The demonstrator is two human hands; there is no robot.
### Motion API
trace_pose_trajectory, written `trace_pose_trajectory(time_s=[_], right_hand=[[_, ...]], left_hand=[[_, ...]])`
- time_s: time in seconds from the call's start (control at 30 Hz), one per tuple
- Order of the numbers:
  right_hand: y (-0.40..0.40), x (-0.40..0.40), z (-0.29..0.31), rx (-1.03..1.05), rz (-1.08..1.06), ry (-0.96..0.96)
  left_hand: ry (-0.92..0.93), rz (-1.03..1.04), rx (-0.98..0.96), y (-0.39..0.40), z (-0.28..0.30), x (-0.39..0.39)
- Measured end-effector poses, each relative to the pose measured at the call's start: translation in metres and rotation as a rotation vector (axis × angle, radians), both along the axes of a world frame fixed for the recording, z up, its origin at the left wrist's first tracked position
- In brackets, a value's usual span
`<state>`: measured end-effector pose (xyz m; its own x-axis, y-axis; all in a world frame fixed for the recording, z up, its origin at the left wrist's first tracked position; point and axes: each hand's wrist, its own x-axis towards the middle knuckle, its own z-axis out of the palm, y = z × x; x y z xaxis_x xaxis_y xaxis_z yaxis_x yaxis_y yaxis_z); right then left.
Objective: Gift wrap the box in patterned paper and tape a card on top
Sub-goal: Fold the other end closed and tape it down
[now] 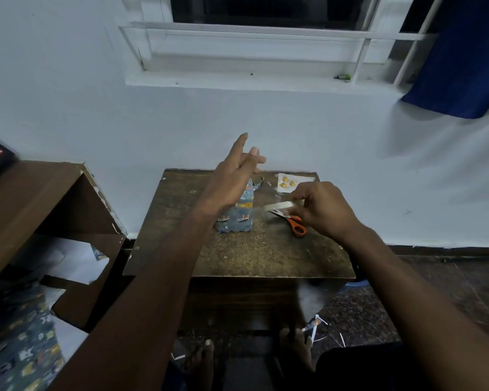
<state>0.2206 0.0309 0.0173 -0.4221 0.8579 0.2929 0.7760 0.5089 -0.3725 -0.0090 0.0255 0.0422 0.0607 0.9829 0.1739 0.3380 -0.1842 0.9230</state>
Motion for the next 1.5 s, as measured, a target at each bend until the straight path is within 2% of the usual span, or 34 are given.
trace_pose_trajectory(time_s=[0.17,0.23,0.33,0.43,0.53,0.63,0.77,0.87,0.97,1.17,1.5], right_hand=[[0.006,-0.011,-0.015,-0.316,-0.050,-0.235],[0.004,-0.017,-0.013,-0.293,-0.050,-0.140],[-0.006,-0.033,-0.002,-0.168,-0.030,0.213],[-0.008,-0.054,0.003,-0.181,0.132,0.471],[-0.005,-0.067,-0.007,-0.192,0.224,0.499],[-0.002,-0.070,-0.013,-0.126,0.218,0.506],[-0.003,-0.071,-0.018,-0.058,0.194,0.543],[-0.003,-0.073,-0.019,-0.035,0.180,0.544],[0.000,-0.074,-0.021,-0.039,0.162,0.543],[-0.003,-0.074,-0.011,-0.130,0.169,0.574],[-0.009,-0.076,-0.002,-0.148,0.136,0.607]], left_hand=[[-0.094,-0.087,0.036,0.001,0.002,-0.006],[-0.127,-0.112,0.044,0.000,0.004,-0.008],[-0.158,-0.141,0.062,0.001,0.004,-0.011],[-0.201,-0.127,0.087,0.003,0.002,-0.014],[-0.246,-0.095,0.115,0.000,0.001,-0.017],[-0.267,-0.026,0.142,-0.004,0.002,-0.014],[-0.316,0.182,0.181,-0.013,0.008,-0.008],[-0.381,0.327,0.094,-0.021,0.001,-0.010],[-0.484,0.378,-0.051,-0.031,-0.011,-0.016],[-0.392,0.352,-0.088,-0.046,-0.012,-0.020],[-0.288,0.379,-0.076,-0.047,-0.014,-0.022]])
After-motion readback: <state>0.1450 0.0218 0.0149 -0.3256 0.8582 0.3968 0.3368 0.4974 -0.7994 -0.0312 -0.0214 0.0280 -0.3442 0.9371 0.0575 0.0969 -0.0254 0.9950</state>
